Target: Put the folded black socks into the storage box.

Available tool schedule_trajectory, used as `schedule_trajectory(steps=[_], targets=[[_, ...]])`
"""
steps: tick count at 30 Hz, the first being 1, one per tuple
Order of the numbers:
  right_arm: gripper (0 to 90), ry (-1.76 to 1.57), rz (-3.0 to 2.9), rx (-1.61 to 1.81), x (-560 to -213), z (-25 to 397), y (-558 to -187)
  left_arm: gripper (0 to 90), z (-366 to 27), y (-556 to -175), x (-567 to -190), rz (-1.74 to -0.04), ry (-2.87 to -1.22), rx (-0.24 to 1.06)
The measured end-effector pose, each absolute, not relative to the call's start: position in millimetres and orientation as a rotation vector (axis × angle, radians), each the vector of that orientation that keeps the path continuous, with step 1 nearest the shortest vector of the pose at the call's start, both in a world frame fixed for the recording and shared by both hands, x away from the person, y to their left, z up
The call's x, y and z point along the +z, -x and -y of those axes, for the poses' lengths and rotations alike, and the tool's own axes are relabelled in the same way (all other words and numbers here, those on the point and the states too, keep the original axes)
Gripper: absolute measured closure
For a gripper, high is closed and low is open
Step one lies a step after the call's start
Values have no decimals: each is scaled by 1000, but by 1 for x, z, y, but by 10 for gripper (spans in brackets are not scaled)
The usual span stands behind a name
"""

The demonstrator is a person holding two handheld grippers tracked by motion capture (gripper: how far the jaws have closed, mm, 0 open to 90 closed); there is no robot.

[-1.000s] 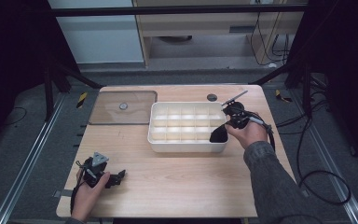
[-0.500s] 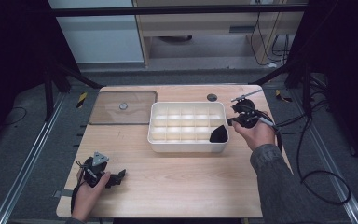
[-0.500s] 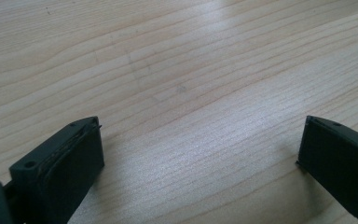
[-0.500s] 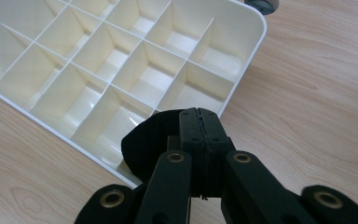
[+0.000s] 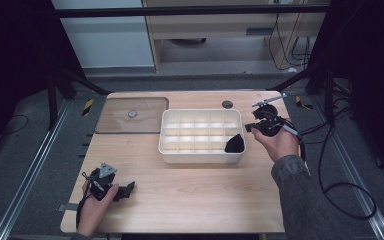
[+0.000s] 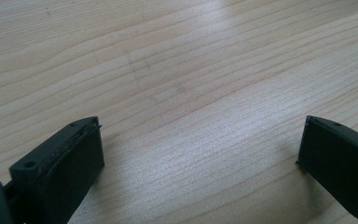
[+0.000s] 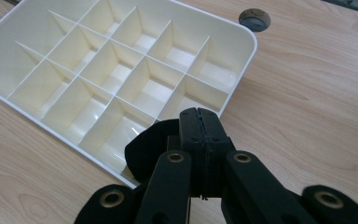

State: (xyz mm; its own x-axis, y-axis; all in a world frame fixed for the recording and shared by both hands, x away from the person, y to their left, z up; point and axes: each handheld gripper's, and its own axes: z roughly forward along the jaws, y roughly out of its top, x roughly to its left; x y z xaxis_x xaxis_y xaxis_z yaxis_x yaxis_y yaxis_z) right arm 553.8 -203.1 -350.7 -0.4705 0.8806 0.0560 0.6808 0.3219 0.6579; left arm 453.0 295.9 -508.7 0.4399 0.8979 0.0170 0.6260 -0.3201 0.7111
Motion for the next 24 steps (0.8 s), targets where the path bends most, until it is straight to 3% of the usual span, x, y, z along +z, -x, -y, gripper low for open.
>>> schedule_trajectory(steps=[12,15,16,17,18,19,20,23,24], targets=[[900,-1379,-2221,974,-344,208,-545,0,-296,-453,-509,-1265,-2070,551],[853,-1387,-2201,989,-345,212,-541,0,-296,-453,-509,-1266,-2070,551],[778,-1393,-2185,993,-345,215,-539,0,-296,-453,-509,-1266,-2070,551],[778,-1393,-2185,993,-345,215,-539,0,-296,-453,-509,-1265,-2069,550],[700,-1401,-2163,1000,-344,218,-536,0,-296,-453,-509,-1265,-2069,551],[700,-1401,-2163,1000,-344,218,-536,0,-295,-453,-509,-1264,-2070,550],[587,-1410,-2140,1007,-343,220,-534,0,-295,-453,-509,-1262,-2073,548],[501,-1423,-2129,1013,-342,222,-531,0,-295,-453,-509,-1262,-2071,550],[396,-1434,-2126,996,-343,222,-529,0,-295,-453,-509,-1263,-2064,549]])
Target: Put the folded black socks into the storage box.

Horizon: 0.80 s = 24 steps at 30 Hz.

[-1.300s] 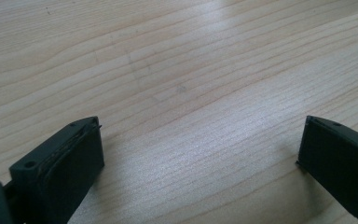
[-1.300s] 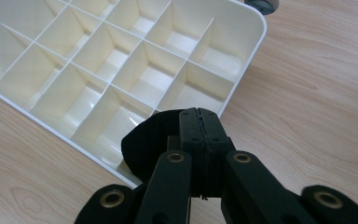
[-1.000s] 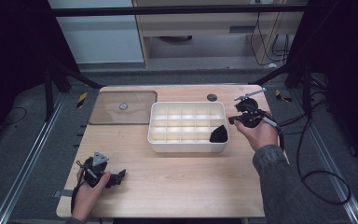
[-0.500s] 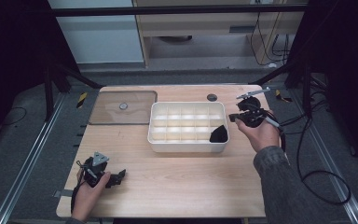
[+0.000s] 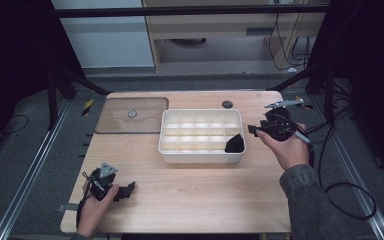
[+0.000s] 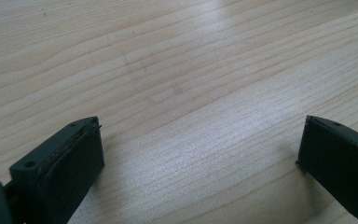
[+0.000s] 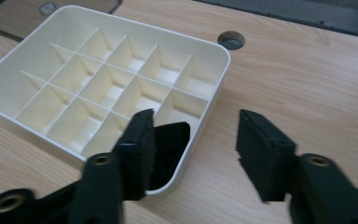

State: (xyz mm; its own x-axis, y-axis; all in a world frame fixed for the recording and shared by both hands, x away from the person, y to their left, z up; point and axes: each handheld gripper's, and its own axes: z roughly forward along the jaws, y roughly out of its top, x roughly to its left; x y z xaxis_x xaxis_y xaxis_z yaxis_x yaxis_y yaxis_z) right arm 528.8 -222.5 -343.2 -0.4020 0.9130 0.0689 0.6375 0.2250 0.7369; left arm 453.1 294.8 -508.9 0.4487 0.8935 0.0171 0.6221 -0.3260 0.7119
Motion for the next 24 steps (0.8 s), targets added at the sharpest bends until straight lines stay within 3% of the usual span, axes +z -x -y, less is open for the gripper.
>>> schedule_trajectory(steps=[10,24], targets=[[69,-1415,-2088,985,-346,225,-517,0,-294,-453,-509,-1260,-2066,549],[84,-1415,-2073,1010,-366,242,-500,0,-294,-453,-509,-1257,-2072,548]])
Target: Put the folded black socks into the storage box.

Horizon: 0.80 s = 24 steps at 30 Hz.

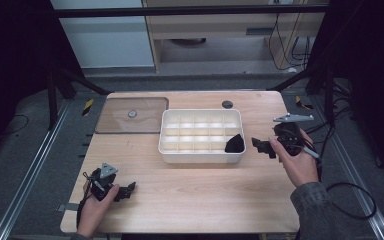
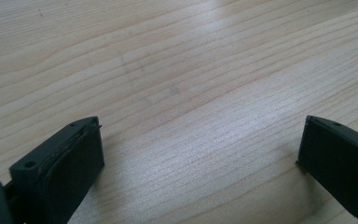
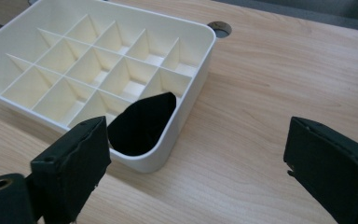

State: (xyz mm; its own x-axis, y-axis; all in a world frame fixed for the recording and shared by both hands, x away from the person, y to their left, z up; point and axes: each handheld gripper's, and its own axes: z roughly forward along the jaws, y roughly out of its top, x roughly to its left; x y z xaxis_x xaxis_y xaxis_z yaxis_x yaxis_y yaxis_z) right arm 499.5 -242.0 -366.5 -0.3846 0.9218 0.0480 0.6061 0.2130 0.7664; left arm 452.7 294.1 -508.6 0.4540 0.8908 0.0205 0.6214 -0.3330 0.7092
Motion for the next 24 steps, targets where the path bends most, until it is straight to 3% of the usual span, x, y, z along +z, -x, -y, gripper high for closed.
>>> schedule_trajectory(steps=[24], targets=[[115,-1447,-2095,968,-446,255,-468,0,-293,-453,-509,-1254,-2070,547]])
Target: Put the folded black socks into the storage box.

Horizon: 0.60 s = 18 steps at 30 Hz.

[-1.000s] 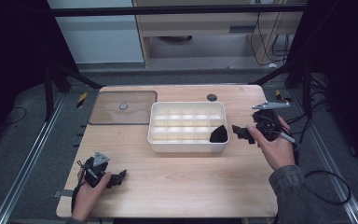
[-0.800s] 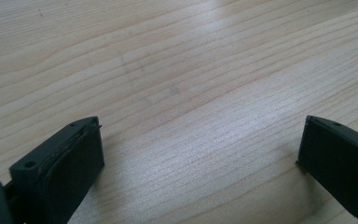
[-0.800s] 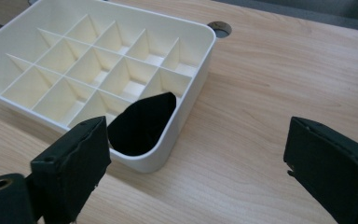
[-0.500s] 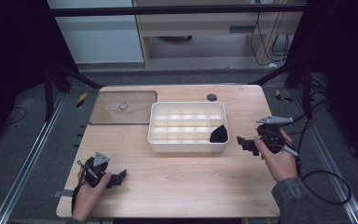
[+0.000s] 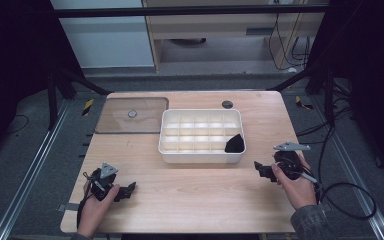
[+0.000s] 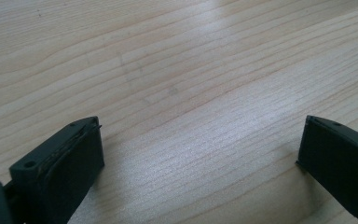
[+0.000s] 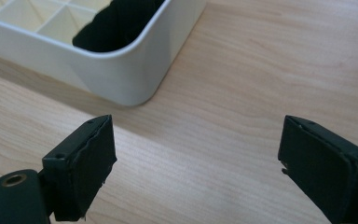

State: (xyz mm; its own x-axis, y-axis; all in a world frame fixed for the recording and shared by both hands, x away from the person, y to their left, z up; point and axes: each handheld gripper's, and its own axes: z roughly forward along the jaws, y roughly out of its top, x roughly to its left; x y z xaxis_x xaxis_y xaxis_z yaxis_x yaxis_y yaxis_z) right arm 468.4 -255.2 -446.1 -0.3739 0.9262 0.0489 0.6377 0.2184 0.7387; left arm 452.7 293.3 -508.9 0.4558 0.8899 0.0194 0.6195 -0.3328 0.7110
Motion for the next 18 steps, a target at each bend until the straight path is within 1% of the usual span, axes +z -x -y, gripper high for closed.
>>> schedule_trajectory(steps=[7,18], targets=[[116,-1479,-2106,959,-471,256,-461,0,-293,-453,-509,-1254,-2070,547],[111,-1509,-2050,935,-491,259,-458,0,-293,-453,-509,-1253,-2070,548]])
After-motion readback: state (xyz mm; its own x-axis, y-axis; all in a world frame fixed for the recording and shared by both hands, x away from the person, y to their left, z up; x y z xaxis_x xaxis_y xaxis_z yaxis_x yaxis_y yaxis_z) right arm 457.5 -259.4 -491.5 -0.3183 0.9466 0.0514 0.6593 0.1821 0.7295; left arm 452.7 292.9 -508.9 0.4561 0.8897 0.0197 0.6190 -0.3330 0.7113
